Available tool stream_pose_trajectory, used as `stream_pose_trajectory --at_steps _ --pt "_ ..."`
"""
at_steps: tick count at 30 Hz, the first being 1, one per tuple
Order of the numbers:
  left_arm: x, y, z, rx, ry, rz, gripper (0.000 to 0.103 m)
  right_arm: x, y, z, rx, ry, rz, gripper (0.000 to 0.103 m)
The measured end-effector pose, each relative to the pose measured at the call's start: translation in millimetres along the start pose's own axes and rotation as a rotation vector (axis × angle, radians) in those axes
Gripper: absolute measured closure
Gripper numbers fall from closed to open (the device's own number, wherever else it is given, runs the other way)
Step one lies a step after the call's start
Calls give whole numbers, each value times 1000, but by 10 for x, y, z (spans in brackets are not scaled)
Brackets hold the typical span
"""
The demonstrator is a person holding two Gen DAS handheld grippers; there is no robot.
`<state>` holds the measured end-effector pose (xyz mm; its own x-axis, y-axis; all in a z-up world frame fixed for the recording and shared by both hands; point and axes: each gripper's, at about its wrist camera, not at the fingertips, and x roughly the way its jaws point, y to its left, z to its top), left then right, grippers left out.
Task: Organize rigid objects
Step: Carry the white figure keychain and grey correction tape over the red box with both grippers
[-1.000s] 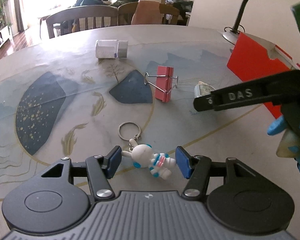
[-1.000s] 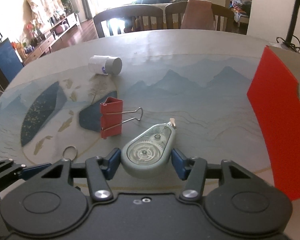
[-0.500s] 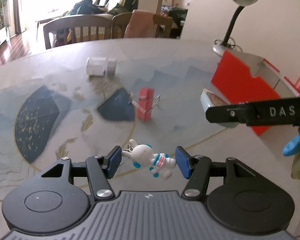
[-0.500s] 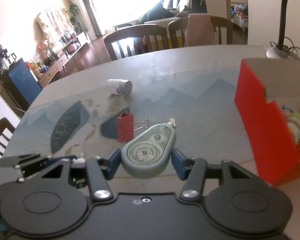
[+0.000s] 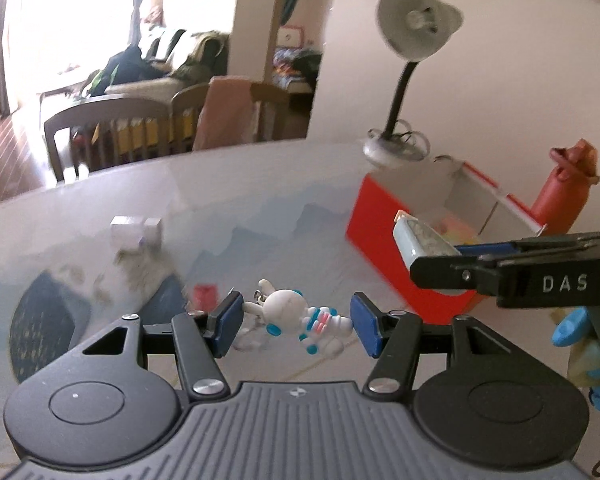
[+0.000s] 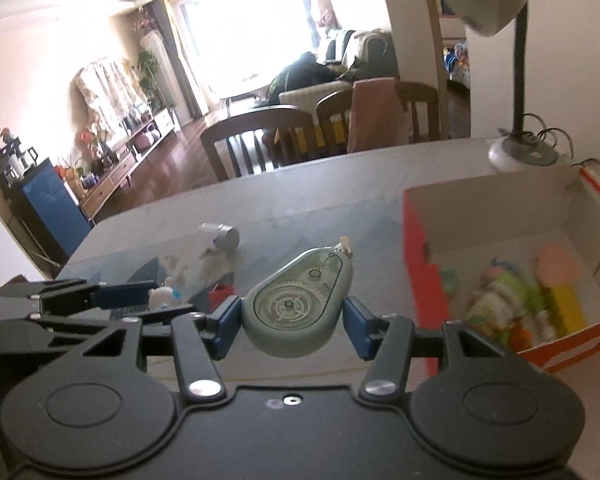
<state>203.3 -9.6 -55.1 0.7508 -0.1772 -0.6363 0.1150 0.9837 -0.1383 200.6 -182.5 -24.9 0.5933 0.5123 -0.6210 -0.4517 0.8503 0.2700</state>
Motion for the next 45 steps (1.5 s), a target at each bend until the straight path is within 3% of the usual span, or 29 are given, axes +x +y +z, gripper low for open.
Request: stream_pose_trajectory --at_steps 14,29,45 --pt "308 -876 612 88 -48 -48 44 -297 -834 135 25 -55 -30 49" --pt "1056 -1646 1075 113 -4 -77 44 -341 -1732 210 65 -48 -71 49" --pt "2007 -2090 1353 140 110 -51 44 -70 -2200 204 5 42 -62 49"
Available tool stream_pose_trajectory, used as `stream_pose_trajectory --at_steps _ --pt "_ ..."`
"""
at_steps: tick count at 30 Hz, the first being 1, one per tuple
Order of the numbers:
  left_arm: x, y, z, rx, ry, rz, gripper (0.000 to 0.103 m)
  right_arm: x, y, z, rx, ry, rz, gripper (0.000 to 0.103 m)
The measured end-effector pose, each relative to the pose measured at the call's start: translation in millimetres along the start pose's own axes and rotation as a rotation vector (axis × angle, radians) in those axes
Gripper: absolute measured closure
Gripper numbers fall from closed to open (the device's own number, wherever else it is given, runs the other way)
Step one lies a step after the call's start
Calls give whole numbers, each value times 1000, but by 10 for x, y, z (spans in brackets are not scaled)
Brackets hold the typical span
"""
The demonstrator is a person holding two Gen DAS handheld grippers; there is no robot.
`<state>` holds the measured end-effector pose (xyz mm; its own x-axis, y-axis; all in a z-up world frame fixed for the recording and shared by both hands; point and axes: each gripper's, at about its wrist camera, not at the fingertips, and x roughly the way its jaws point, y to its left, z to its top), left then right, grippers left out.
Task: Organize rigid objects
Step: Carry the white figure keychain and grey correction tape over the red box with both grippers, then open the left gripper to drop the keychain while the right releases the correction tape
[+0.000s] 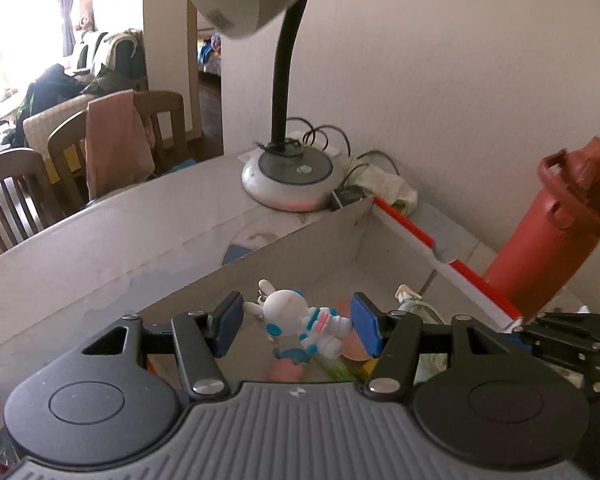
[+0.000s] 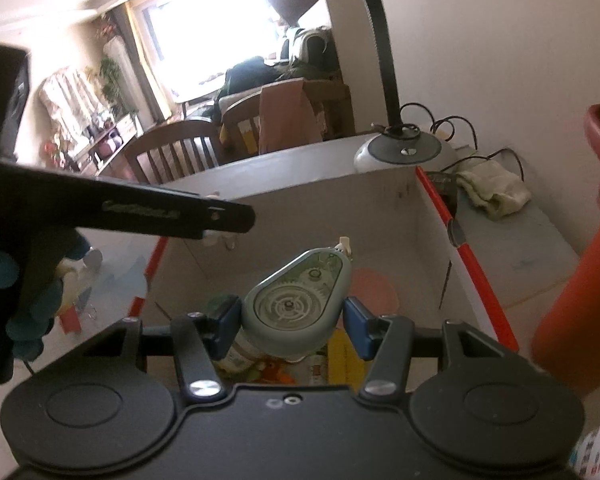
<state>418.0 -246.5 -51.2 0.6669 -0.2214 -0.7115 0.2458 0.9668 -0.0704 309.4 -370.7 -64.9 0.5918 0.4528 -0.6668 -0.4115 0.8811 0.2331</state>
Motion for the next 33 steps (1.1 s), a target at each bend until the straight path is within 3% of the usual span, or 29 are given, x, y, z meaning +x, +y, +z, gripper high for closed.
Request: stream_pose_trajectory --at_steps 13,33 --pt "657 -34 -136 18 150 57 44 428 -140 -65 -55 94 -21 49" --pt "1009 44 -250 -51 303 44 44 640 -142 -92 -67 207 -45 48"
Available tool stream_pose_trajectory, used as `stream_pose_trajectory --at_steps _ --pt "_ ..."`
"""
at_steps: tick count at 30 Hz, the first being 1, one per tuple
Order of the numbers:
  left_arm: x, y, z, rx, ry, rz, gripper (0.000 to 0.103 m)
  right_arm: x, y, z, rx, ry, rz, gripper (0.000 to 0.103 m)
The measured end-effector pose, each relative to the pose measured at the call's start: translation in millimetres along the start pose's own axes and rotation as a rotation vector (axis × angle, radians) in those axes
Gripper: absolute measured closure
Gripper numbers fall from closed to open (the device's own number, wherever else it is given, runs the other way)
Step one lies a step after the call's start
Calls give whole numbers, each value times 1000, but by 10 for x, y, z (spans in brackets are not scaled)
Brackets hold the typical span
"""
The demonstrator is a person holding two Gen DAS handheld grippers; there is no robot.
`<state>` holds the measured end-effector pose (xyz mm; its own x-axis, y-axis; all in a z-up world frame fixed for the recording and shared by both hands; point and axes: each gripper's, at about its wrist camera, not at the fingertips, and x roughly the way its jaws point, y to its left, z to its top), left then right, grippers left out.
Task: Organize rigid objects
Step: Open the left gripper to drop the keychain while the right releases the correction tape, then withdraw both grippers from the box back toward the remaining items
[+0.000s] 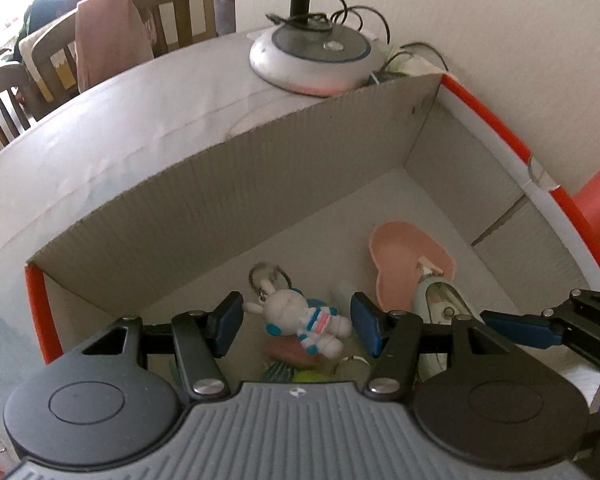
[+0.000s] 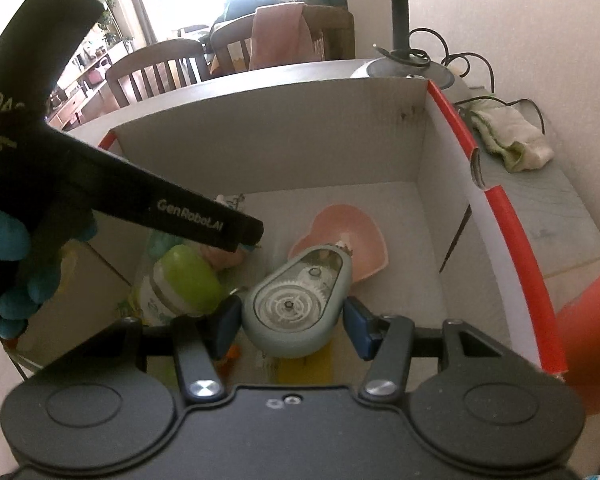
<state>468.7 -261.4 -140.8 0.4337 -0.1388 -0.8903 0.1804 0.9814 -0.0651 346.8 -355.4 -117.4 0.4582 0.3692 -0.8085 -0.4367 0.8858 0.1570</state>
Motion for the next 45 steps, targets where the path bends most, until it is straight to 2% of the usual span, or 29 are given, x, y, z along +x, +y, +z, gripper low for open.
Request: stream_pose_trajectory --at_steps 8,11,19,25,33,40,45 --pt "14 -8 15 -6 14 21 43 -3 14 -9 -6 4 -9 46" --pt "-26 11 3 -17 6 7 38 -47 18 -13 1 -7 -17 41" --pt "-242 56 -73 -41 -34 -33 36 -209 34 -14 -3 -24 -12 40" --pt "-503 43 -155 -34 -91 -32 36 -402 105 -13 -16 -49 10 38" --pt "-971 104 -308 -57 -185 -20 36 -704 274 20 -27 -102 62 25" --pt "-1371 260 -534 -101 -254 -9 36 -890 474 51 -35 -134 116 19" --pt "-1625 410 -762 -139 -296 -6 30 -967 656 63 -56 -150 135 14"
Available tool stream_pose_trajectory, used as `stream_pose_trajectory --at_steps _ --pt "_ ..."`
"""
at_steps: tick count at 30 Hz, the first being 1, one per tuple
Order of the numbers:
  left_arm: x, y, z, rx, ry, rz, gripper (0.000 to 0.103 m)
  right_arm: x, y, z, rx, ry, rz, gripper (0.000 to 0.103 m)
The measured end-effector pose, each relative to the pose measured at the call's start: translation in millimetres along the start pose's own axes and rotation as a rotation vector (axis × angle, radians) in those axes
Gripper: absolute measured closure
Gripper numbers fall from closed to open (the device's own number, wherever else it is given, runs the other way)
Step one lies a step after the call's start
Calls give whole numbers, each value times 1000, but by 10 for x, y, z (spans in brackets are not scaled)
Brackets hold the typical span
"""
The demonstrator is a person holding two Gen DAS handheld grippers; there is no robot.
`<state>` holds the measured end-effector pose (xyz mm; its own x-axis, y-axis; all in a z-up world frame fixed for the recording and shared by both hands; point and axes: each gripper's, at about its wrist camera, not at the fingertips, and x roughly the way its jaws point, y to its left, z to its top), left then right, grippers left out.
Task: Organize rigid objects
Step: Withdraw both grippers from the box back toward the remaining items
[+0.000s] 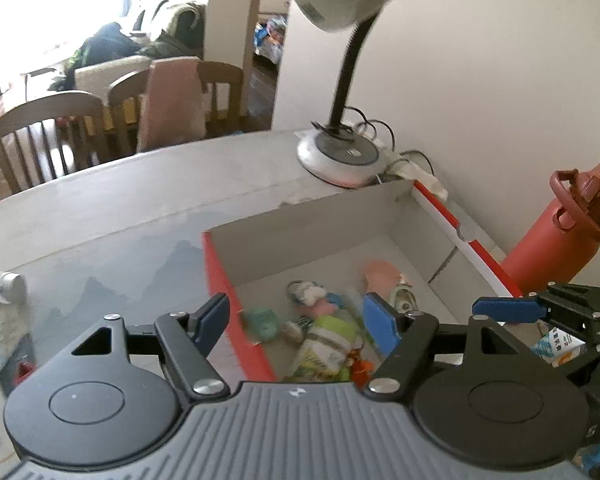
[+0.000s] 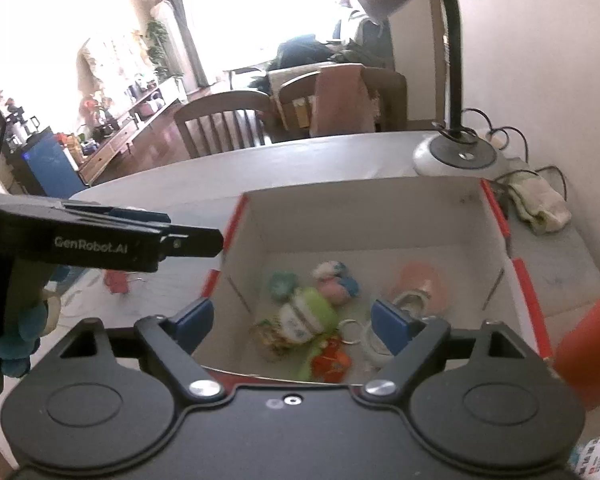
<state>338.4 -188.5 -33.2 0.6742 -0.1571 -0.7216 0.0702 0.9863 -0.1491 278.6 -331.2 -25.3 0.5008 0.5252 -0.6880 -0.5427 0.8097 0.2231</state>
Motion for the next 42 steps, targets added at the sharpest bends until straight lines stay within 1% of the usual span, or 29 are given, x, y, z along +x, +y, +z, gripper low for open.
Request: stream_pose_trajectory --at_steps 4,7,10,12,14,16,24,28,34,36,37,38,42 --pt "-188 169 -105 -27 -23 15 29 -3 177 16 -12 -9 7 12" --pt "-318 327 -190 -52 -35 24 23 4 317 24 -8 -15 12 12" --pt "-450 472 -283 -58 -54 34 23 17 481 23 -3 -25 32 11" --pt "-523 571 -341 -62 -54 39 23 44 616 25 -11 -36 47 7" --pt "-593 688 -400 -72 -50 31 23 69 754 17 -17 -43 59 7" --pt "-662 799 -452 -76 -48 29 22 118 891 21 -18 -42 79 7" --pt "-886 1353 -575 -96 -52 19 20 360 1420 27 -49 -28 111 7" --pt "-954 1652 -615 -102 -49 22 17 491 1667 21 -63 -13 112 7" --pt "-1002 2097 -621 -106 -57 26 16 743 2002 16 -71 4 104 7" --pt "-1005 2234 -617 -100 -63 35 9 845 2096 29 -73 10 98 7" --pt "-1000 2296 -612 -97 -67 46 2 891 2136 29 -76 12 96 7" --pt "-989 2345 -606 -94 -72 55 0 950 2182 35 -79 15 94 7" --pt "-888 2581 -574 -85 -80 97 0 1155 2334 37 -101 26 77 8"
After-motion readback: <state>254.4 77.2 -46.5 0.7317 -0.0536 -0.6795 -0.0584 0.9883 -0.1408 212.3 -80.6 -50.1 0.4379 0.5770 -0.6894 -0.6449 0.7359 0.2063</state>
